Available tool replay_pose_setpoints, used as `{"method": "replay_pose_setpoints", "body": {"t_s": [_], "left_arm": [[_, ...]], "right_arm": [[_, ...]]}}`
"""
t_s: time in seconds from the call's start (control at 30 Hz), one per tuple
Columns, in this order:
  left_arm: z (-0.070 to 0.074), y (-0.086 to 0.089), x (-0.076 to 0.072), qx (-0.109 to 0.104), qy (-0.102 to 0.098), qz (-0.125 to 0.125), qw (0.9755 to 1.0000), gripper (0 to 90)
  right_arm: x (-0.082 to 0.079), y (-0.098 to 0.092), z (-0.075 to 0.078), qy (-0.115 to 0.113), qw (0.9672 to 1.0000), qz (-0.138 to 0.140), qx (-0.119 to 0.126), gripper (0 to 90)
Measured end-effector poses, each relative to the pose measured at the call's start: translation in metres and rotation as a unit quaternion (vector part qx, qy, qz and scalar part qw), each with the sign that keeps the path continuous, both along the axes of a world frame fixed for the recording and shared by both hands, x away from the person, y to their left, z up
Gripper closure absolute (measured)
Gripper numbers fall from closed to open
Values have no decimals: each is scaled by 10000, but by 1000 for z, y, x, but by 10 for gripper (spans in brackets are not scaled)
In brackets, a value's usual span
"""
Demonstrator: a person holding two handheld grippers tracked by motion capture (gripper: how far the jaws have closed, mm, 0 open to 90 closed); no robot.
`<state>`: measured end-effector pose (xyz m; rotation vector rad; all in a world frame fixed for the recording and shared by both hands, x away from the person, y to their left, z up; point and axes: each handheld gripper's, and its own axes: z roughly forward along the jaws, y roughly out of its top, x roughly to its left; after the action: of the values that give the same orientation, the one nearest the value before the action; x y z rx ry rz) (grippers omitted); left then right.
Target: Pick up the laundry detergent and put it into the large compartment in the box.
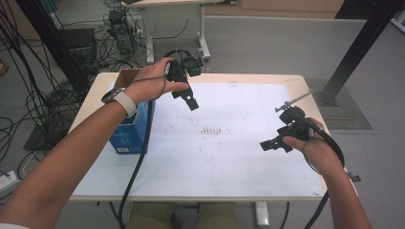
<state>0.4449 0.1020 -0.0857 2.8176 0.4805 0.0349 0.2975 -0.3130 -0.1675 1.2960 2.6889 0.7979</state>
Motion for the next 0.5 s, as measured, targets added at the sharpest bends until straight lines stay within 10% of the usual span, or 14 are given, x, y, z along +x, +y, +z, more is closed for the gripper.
{"method": "replay_pose_setpoints", "body": {"t_s": [0.5], "left_arm": [[-3, -3, 2, 17, 34, 24, 10000, 54]], "right_arm": [[-3, -3, -1, 7, 10000, -41, 9, 87]]}}
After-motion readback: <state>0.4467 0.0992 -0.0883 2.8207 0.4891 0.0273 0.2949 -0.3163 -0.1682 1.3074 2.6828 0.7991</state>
